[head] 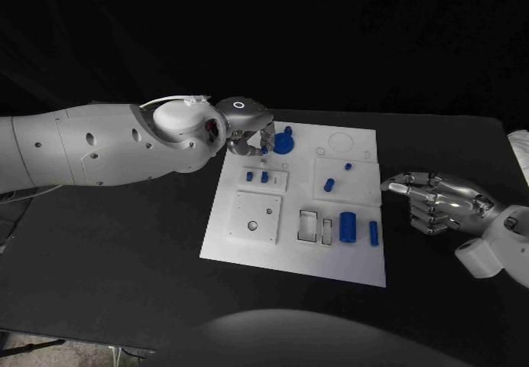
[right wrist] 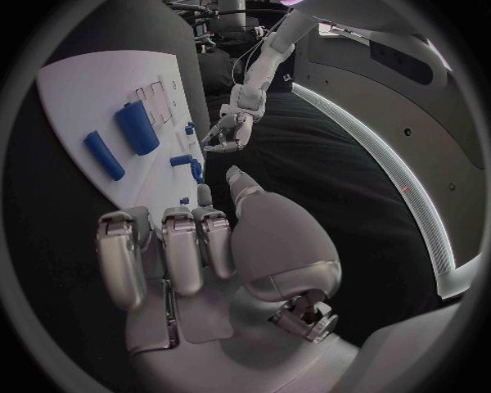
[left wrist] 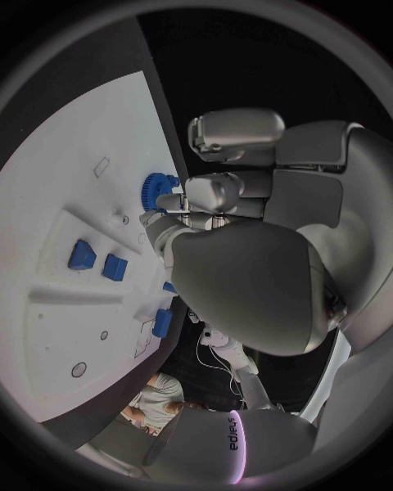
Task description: Assemble the parts on the task board
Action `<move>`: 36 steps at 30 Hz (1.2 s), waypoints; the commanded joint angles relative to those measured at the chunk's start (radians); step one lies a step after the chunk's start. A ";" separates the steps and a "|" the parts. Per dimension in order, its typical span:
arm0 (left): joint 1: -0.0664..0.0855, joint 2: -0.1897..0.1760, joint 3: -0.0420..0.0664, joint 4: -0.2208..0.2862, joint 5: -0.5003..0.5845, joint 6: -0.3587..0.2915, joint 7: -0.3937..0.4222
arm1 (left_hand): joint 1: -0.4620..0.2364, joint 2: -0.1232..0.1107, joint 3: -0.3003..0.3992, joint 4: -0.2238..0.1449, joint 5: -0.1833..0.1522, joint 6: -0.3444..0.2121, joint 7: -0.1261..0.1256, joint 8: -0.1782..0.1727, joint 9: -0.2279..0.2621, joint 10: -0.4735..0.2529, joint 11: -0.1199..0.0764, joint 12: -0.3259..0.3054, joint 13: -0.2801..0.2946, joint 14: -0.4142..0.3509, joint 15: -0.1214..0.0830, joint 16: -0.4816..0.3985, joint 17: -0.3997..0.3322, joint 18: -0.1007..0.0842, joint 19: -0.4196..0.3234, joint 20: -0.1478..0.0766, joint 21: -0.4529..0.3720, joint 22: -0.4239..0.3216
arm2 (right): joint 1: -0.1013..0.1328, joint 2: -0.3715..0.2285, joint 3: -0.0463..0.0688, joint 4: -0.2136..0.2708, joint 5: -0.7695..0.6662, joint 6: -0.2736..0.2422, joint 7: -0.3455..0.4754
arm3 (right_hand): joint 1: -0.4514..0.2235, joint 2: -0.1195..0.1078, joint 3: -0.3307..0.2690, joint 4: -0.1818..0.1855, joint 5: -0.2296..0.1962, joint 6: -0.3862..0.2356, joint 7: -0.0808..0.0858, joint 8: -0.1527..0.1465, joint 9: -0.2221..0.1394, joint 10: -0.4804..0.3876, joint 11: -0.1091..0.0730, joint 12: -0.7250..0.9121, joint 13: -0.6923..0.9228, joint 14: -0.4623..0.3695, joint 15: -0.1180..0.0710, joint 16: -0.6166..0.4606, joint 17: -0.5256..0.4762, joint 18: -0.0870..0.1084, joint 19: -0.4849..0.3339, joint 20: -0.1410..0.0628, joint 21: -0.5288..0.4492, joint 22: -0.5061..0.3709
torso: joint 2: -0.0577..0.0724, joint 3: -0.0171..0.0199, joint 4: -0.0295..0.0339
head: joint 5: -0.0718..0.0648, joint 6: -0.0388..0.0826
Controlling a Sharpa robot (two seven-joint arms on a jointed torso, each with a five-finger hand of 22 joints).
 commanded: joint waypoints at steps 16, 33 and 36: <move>-0.007 0.008 -0.003 -0.008 -0.010 0.064 -0.014 | 0.003 -0.015 0.012 0.005 -0.004 -0.016 -0.003 -0.014 -0.006 0.003 0.002 -0.015 -0.007 -0.011 -0.001 -0.010 -0.012 -0.002 0.053 0.004 -0.012 0.214 | -0.003 0.002 0.000 0.001 0.003 0.018 -0.003 | 0.008 0.000 0.002 -0.005 0.003 0.004 -0.001 -0.007 -0.003 0.104 -0.001 0.000 0.261 0.104 -0.004 0.003 0.264 -0.006 0.106 -0.007 0.004 0.263 | -0.001 -0.0006 -0.0008 | 0.002 0.000; -0.012 0.012 -0.005 -0.009 -0.010 0.089 -0.018 | 0.003 -0.017 0.016 0.008 -0.006 -0.021 -0.004 -0.018 -0.008 0.001 0.002 -0.022 -0.011 -0.017 -0.001 -0.018 -0.027 -0.001 0.051 0.004 -0.019 0.212 | -0.005 0.003 0.000 0.001 0.004 0.018 -0.006 | 0.009 0.001 0.002 -0.005 0.004 0.003 -0.001 -0.009 -0.005 0.104 -0.001 0.000 0.261 0.104 -0.004 0.003 0.264 -0.006 0.106 -0.007 0.004 0.263 | -0.001 0.0002 -0.0022 | 0.002 0.000; -0.015 0.013 -0.005 -0.010 -0.010 0.089 -0.017 | 0.003 -0.017 0.017 0.008 -0.006 -0.021 -0.004 -0.019 -0.008 0.001 0.001 -0.023 -0.012 -0.018 -0.001 -0.020 -0.029 -0.001 0.050 0.004 -0.020 0.212 | -0.005 0.003 0.000 0.001 0.004 0.018 -0.007 | 0.009 0.001 0.002 -0.005 0.004 0.003 -0.001 -0.009 -0.005 0.104 -0.001 0.000 0.261 0.104 -0.004 0.003 0.264 -0.006 0.106 -0.007 0.004 0.263 | 0.000 -0.0002 -0.0020 | 0.000 0.000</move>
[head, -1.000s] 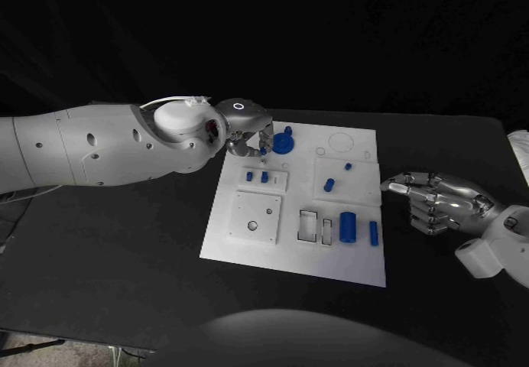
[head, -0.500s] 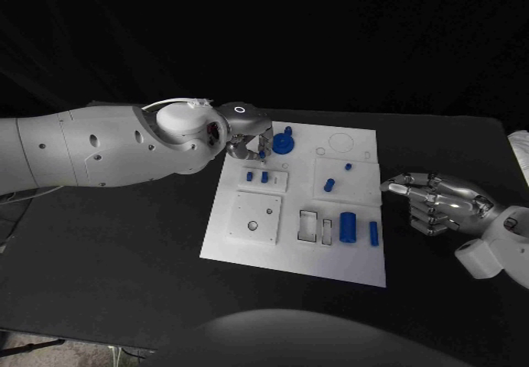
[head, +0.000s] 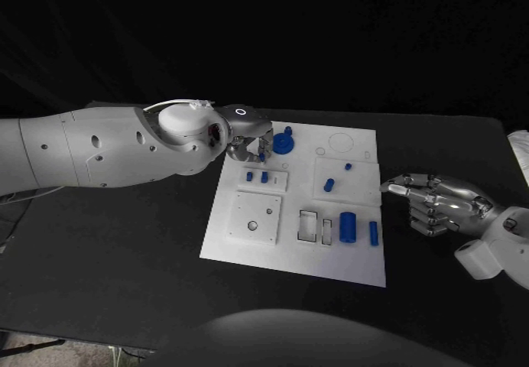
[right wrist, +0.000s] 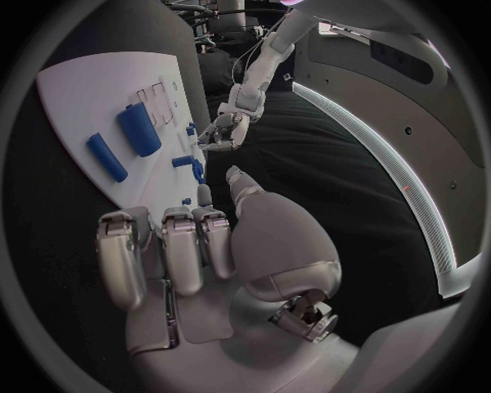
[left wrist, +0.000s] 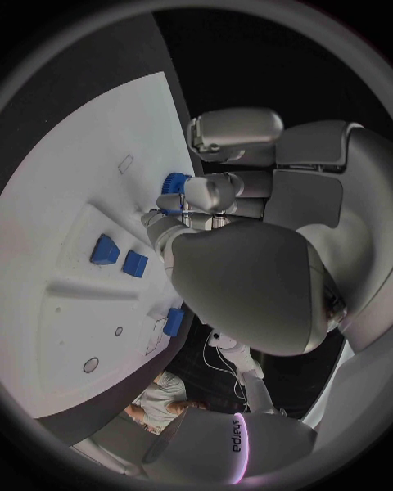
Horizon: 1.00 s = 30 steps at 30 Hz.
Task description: Assemble the parts on the task board
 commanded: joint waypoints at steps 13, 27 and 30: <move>-0.008 0.005 -0.001 -0.008 -0.006 0.033 -0.002 | 0.004 -0.008 0.009 -0.001 -0.006 -0.006 0.002 -0.005 -0.001 0.001 0.001 -0.006 -0.003 -0.014 0.003 -0.016 -0.018 0.001 0.047 0.005 -0.014 0.210 | -0.003 0.001 0.000 0.001 0.001 0.017 -0.002 | 0.009 0.001 0.002 -0.005 0.004 0.003 -0.001 -0.006 -0.001 0.104 -0.001 0.000 0.261 0.104 -0.004 0.003 0.263 -0.006 0.106 -0.007 0.004 0.263 | 0.001 -0.0001 0.0001 | -0.002 0.000; -0.013 0.012 -0.003 -0.020 -0.006 0.030 -0.009 | 0.002 -0.014 0.023 0.008 -0.004 -0.048 -0.018 -0.031 -0.014 -0.018 0.004 -0.032 -0.016 -0.033 0.005 -0.034 -0.051 0.003 0.040 0.007 -0.029 0.206 | -0.008 0.002 0.000 0.000 0.003 0.017 -0.003 | 0.009 0.003 0.003 -0.005 0.004 0.002 0.000 -0.007 -0.002 0.104 0.000 0.000 0.261 0.104 -0.004 0.003 0.263 -0.006 0.106 -0.007 0.004 0.263 | 0.000 0.0003 -0.0010 | -0.002 0.000; -0.014 0.014 -0.003 -0.021 -0.006 0.024 -0.010 | 0.003 -0.007 0.027 0.009 -0.001 -0.052 -0.026 -0.031 -0.015 -0.015 0.006 -0.032 -0.015 -0.034 0.007 -0.033 -0.052 0.003 0.040 0.007 -0.028 0.206 | -0.009 0.002 0.000 0.000 0.003 0.017 -0.005 | 0.010 0.005 0.003 -0.005 0.005 0.003 0.000 -0.008 -0.003 0.104 0.000 0.000 0.261 0.104 -0.004 0.003 0.263 -0.006 0.106 -0.007 0.004 0.263 | 0.001 0.0004 -0.0012 | -0.002 0.000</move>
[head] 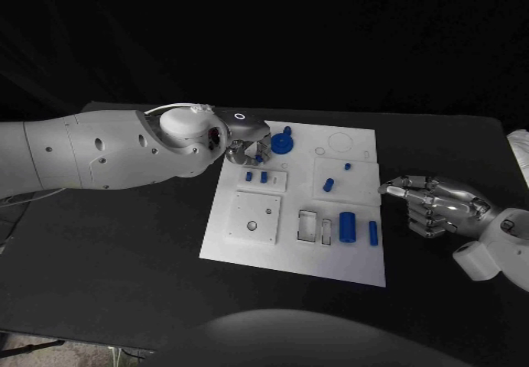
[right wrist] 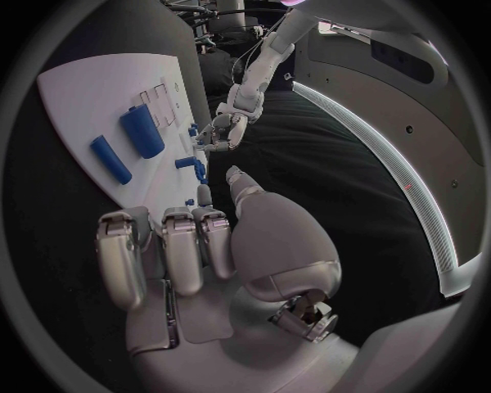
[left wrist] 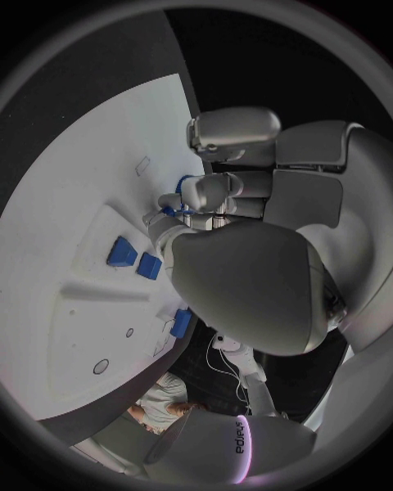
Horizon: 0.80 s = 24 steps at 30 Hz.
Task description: Assemble the parts on the task board
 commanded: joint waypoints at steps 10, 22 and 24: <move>-0.002 0.010 0.000 0.000 -0.004 0.010 -0.006 | 0.009 0.008 0.014 -0.009 -0.003 0.005 0.005 0.005 0.001 0.013 -0.007 0.004 0.003 -0.010 -0.004 -0.005 -0.007 0.004 0.039 0.006 -0.006 0.206 | -0.003 0.000 0.000 0.000 0.005 0.017 -0.005 | 0.008 0.003 0.002 -0.004 0.006 0.003 0.000 -0.004 -0.001 0.104 0.000 0.000 0.261 0.104 -0.004 0.003 0.263 -0.006 0.106 -0.007 0.004 0.263 | -0.001 0.0006 -0.0001 | 0.000 0.000; -0.005 0.016 0.000 -0.002 -0.004 0.004 -0.005 | 0.030 0.017 0.016 -0.028 -0.009 0.000 0.007 0.004 -0.001 0.033 -0.010 0.015 0.011 -0.017 -0.007 -0.017 -0.031 0.005 0.037 0.003 -0.013 0.204 | -0.003 -0.001 0.000 0.000 0.007 0.017 -0.010 | 0.010 0.006 0.004 -0.004 0.007 0.004 0.000 -0.005 -0.002 0.104 0.000 0.000 0.261 0.104 -0.004 0.003 0.263 -0.006 0.106 -0.007 0.004 0.263 | 0.000 0.0007 0.0006 | -0.001 0.000; -0.005 0.016 0.000 -0.002 -0.004 0.008 -0.005 | 0.030 0.016 0.016 -0.028 -0.010 0.000 0.007 0.004 -0.002 0.033 -0.010 0.015 0.012 -0.019 -0.007 -0.019 -0.034 0.005 0.037 0.003 -0.014 0.204 | -0.004 -0.001 0.000 0.000 0.007 0.017 -0.011 | 0.010 0.006 0.004 -0.004 0.007 0.004 0.000 -0.005 -0.002 0.104 0.000 0.000 0.261 0.104 -0.004 0.003 0.263 -0.006 0.106 -0.007 0.004 0.263 | 0.000 0.0004 0.0003 | 0.000 0.000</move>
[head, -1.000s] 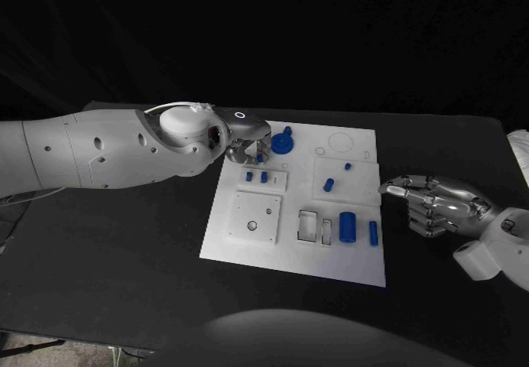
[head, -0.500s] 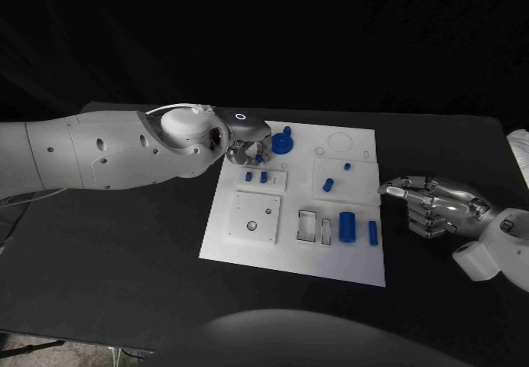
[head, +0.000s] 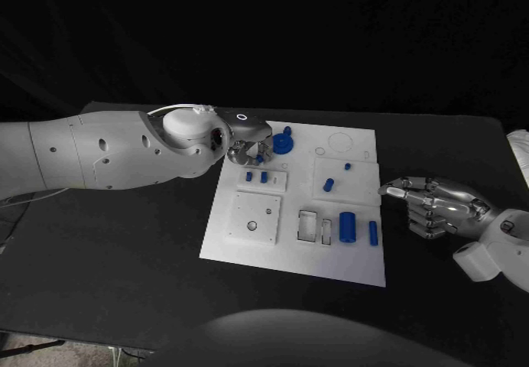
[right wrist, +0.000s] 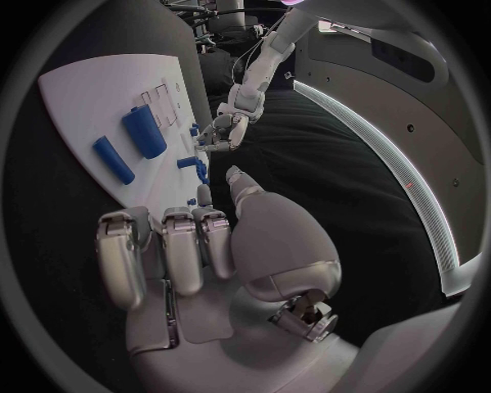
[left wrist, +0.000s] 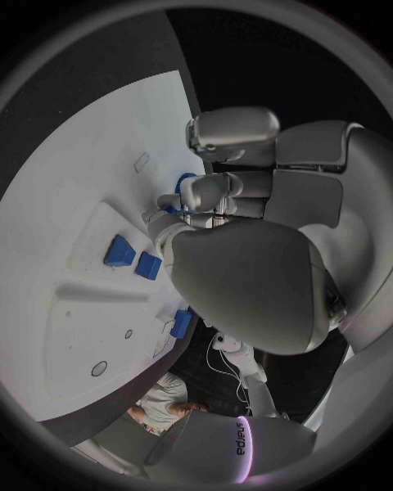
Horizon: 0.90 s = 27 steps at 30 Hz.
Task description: Assemble the parts on the task board
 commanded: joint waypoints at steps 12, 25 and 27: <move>-0.004 0.007 -0.001 0.004 -0.005 0.021 0.005 | 0.013 -0.005 -0.008 -0.011 -0.032 -0.004 0.006 0.004 -0.006 0.003 0.000 0.002 0.004 -0.013 0.001 -0.019 -0.023 0.007 0.032 0.004 -0.014 0.201 | -0.002 0.001 0.000 0.000 0.002 0.017 -0.006 | 0.006 0.002 0.003 -0.003 0.007 0.004 0.000 -0.006 -0.001 0.104 0.000 0.000 0.261 0.104 -0.004 0.003 0.263 -0.006 0.106 -0.007 0.004 0.263 | 0.000 0.0003 -0.0001 | 0.002 0.000; -0.006 0.010 -0.001 0.004 -0.005 0.035 0.016 | 0.016 -0.005 -0.011 -0.012 -0.048 -0.008 0.003 0.003 -0.009 -0.001 -0.004 0.000 0.005 -0.019 0.001 -0.028 -0.038 0.009 0.029 0.004 -0.022 0.199 | -0.004 0.003 0.000 -0.002 0.004 0.016 -0.009 | 0.007 0.004 0.004 -0.004 0.007 0.005 0.000 -0.006 -0.002 0.104 0.000 0.000 0.261 0.104 -0.003 0.003 0.263 -0.006 0.106 -0.007 0.004 0.263 | 0.000 0.0000 -0.0010 | 0.003 0.000; -0.006 0.011 -0.001 0.004 -0.005 0.034 0.017 | 0.016 -0.005 -0.011 -0.012 -0.048 -0.008 0.003 0.003 -0.009 -0.001 -0.004 0.000 0.005 -0.019 0.001 -0.028 -0.039 0.009 0.029 0.004 -0.023 0.199 | -0.005 0.003 0.000 -0.002 0.004 0.016 -0.009 | 0.007 0.004 0.004 -0.004 0.007 0.005 0.000 -0.006 -0.002 0.104 0.000 0.000 0.261 0.104 -0.003 0.003 0.263 -0.006 0.106 -0.007 0.004 0.263 | 0.001 0.0000 -0.0011 | 0.003 0.000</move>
